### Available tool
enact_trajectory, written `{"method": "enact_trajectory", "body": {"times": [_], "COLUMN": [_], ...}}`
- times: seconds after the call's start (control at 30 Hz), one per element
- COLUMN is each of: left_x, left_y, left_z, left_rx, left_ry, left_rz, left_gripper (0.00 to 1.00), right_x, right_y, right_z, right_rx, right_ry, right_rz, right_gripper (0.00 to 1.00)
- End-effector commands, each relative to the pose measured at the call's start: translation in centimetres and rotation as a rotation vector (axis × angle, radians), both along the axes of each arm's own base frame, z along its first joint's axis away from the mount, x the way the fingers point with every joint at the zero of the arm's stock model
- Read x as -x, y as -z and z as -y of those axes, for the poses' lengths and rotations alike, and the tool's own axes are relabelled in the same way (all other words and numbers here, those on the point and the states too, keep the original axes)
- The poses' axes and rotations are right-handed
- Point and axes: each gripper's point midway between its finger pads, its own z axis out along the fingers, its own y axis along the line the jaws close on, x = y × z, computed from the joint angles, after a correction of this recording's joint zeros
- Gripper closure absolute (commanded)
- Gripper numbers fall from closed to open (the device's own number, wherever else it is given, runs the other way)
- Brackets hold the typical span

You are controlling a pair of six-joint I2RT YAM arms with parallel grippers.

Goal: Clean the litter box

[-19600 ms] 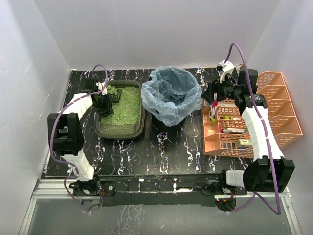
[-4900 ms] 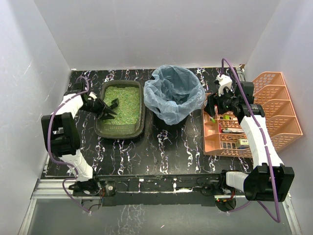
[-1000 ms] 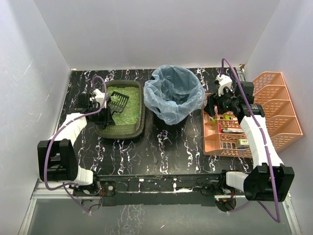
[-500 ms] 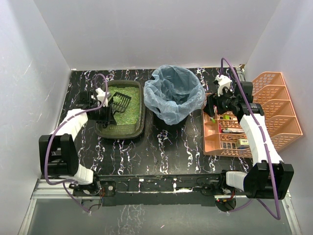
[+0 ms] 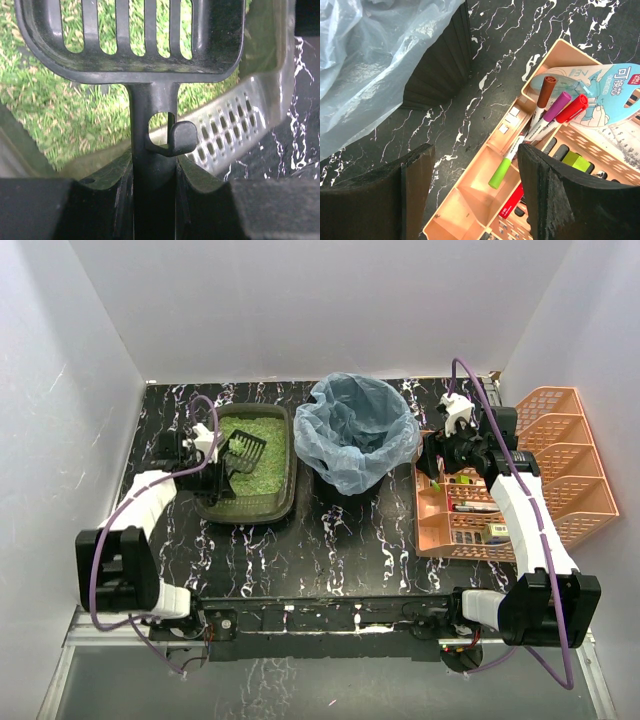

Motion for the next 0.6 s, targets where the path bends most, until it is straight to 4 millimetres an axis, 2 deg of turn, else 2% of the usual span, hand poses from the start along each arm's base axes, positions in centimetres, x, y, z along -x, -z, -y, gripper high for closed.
{"method": "enact_trajectory", "body": {"times": [0.0, 0.17, 0.23, 0.33, 0.4, 0.57], "left_x": [2.5, -1.0, -0.3, 1.9, 2.4, -1.0], "left_y": [-1.6, -2.4, -2.7, -2.8, -2.7, -3.0], "left_z": [-0.4, 0.9, 0.6, -0.8, -1.0, 1.3], "left_rx": [-0.038, 0.029, 0.011, -0.075, -0.080, 0.032], "left_ry": [0.020, 0.013, 0.020, 0.035, 0.043, 0.039], "left_rz": [0.073, 0.032, 0.042, 0.105, 0.105, 0.037], "left_gripper": [1.00, 1.00, 1.00, 1.00, 1.00, 1.00], "right_x": [-1.0, -1.0, -0.8, -0.8, -0.9, -1.1], "right_y": [-2.6, -3.2, -3.1, -2.5, -2.2, -2.8], "right_z": [0.0, 0.2, 0.2, 0.2, 0.3, 0.1], "right_rx": [0.005, 0.012, 0.014, 0.015, 0.015, 0.007], "right_ry": [-0.012, -0.009, -0.004, -0.004, -0.003, -0.011], "right_rz": [0.112, 0.116, 0.117, 0.117, 0.107, 0.109], "right_gripper": [0.27, 0.27, 0.27, 0.27, 0.27, 0.27]}}
